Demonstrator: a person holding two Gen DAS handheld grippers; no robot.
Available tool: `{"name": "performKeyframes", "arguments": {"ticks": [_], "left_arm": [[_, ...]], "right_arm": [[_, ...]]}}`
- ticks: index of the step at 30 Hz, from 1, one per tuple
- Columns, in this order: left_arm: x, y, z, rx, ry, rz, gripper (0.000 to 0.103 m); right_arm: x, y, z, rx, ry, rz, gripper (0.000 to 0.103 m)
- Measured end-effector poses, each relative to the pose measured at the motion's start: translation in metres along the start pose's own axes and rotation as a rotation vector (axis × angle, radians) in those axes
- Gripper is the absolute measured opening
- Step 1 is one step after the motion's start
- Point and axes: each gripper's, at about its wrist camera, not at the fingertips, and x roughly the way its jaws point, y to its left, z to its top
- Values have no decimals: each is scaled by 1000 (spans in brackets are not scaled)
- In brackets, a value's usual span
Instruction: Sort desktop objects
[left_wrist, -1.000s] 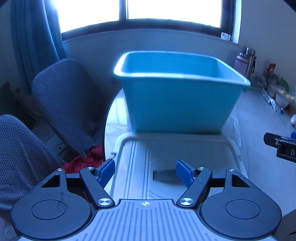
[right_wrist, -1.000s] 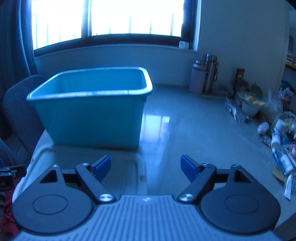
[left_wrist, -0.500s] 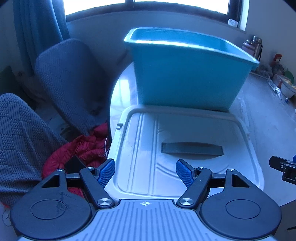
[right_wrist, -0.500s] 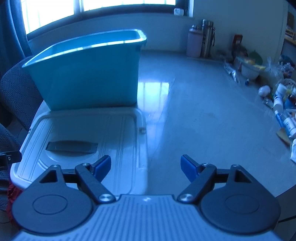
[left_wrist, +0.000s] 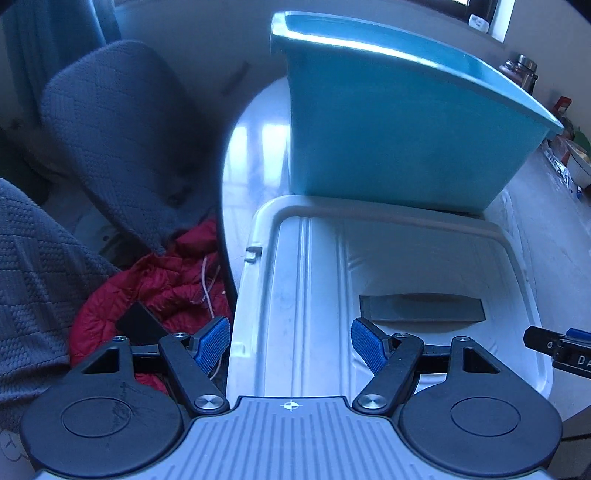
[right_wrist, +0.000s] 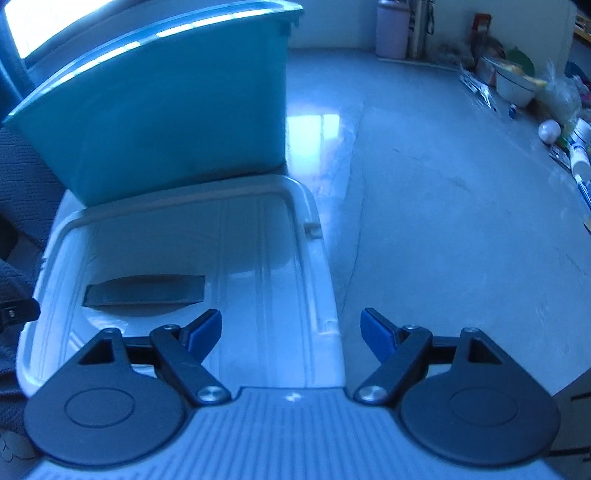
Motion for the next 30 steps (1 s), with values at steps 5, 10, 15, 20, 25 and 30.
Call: {"name": "performKeyframes", "arguments": {"ticks": [5,10,15,20,25,30], "left_arm": [[15,3,12,27,35,-25,75],[21,2,22,9,58,-41,75],[29,-5,28,9,85,-37,75],[43,-9,32,21,115,-19,77],[48,-14,34,41,127,-17,85],[50,-16,38,54,141,-17,86]], "right_arm": [[8,0,4,52,27,-20,82],[16,1,12,16,61,8,82],[23,0,20,-12,88,27,82],[35,-5,26,-12,126,29,82],[46,-10,26,19,166,57,82],[48,-5,25,17,177,76,85]]}}
